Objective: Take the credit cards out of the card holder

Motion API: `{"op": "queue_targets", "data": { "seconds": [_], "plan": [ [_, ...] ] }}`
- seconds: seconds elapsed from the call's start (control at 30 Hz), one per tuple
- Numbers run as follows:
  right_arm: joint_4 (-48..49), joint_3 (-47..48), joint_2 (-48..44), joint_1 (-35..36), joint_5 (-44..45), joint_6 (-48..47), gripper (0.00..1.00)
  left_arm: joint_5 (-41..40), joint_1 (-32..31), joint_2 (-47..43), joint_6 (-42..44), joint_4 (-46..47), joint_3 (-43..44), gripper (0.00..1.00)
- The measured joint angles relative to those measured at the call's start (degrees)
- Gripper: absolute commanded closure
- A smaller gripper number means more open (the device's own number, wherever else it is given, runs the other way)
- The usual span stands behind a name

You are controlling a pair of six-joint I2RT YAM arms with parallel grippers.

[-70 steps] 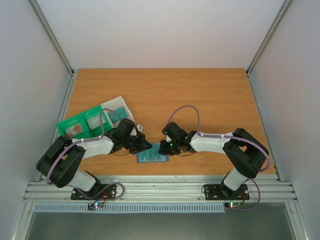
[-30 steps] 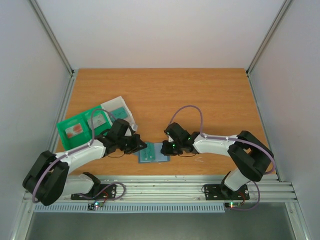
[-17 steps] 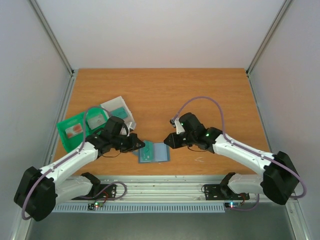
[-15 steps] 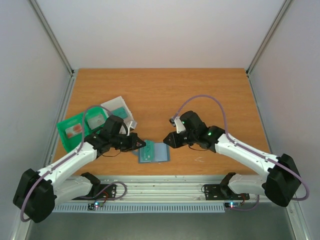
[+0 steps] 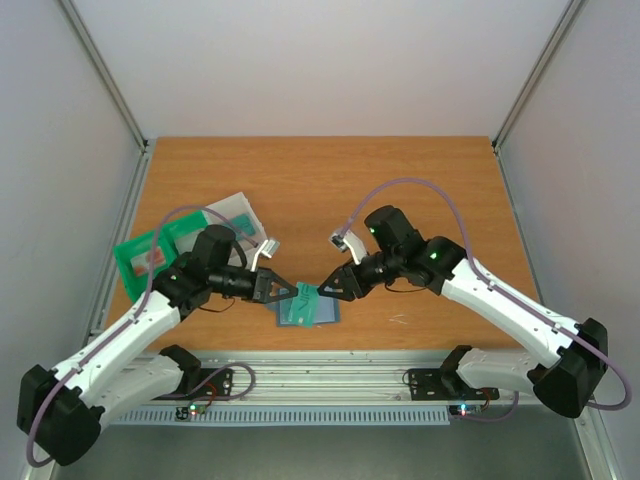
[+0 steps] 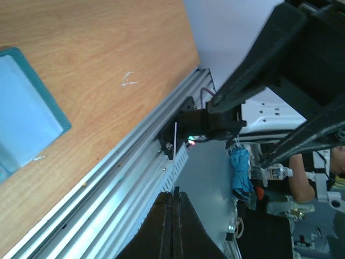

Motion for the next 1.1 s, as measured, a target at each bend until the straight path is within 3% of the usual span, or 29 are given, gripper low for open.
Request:
{"op": "queue_targets", "data": {
  "seconds": [0.2, 0.7, 0.83, 0.9, 1.03, 1.1],
  "plan": [
    [-1.4, 1.6, 2.4, 0.0, -3.4, -1.3, 0.48, 4.2, 0.0, -2.6, 0.0, 0.1, 0.0, 1.00],
    [-0.1, 1.6, 5.0, 0.0, -13.3, -0.5, 0.98, 8.7, 0.0, -3.7, -2.1, 4.2, -0.1, 1.00],
    [1.2, 1.4, 4.8, -0.1, -15.1, 0.2, 0.99, 7.9, 0.2, -3.7, -1.8, 3.4, -0.2, 1.00],
    [2.1, 0.7, 4.6, -0.2, -15.3, 0.8, 0.99, 7.2, 0.2, -3.7, -1.0, 3.0, -0.2, 0.90],
    [4.3, -0.6, 4.5, -0.2, -16.4, 2.5, 0.99, 3.8, 0.2, -3.8, 0.2, 0.7, 0.1, 0.52],
    [5.8, -1.0, 4.5, -0.2, -16.7, 3.7, 0.99, 0.8, 0.2, -4.3, 0.2, -0.9, 0.5, 0.42]
  ]
}}
